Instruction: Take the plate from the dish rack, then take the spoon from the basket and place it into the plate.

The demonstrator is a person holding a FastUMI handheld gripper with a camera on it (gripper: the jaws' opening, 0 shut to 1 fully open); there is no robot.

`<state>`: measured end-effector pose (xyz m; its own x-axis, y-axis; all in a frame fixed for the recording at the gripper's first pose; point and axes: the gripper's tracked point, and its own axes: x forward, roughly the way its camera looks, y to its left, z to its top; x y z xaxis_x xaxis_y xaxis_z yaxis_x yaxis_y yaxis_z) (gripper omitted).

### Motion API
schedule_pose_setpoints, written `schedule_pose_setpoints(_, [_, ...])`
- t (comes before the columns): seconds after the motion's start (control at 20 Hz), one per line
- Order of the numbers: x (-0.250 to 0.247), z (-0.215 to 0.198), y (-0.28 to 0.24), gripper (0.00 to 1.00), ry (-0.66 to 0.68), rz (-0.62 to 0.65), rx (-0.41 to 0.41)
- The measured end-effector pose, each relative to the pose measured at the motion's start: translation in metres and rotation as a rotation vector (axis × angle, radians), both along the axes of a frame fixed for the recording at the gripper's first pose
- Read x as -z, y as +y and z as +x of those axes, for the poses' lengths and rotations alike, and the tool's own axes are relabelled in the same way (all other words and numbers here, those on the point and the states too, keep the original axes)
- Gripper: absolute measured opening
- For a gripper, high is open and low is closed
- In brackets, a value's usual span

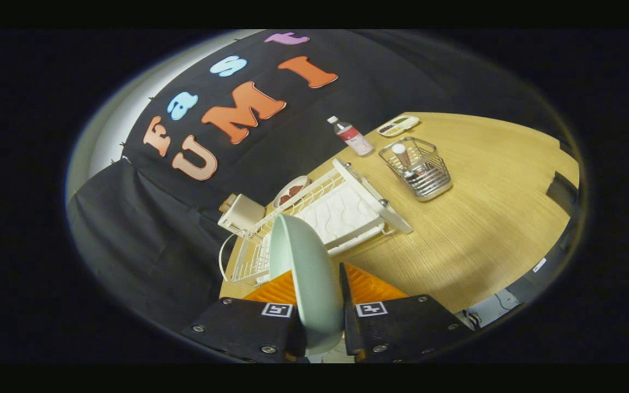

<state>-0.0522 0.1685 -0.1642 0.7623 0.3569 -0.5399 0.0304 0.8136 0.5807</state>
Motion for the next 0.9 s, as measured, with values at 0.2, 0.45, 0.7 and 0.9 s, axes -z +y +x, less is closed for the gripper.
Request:
schedule_pose_setpoints(0.2, [0.039, -0.007, 0.003, 0.28, 0.066, 0.043, 0.003])
schedule_pose_setpoints(0.45, [0.055, -0.006, 0.003, 0.28, 0.090, 0.048, 0.003])
schedule_pose_setpoints(0.7, [0.070, -0.008, -0.002, 0.30, 0.126, 0.049, 0.038])
schedule_pose_setpoints(0.9, [0.074, -0.001, -0.007, 0.35, 0.107, -0.029, 0.051])
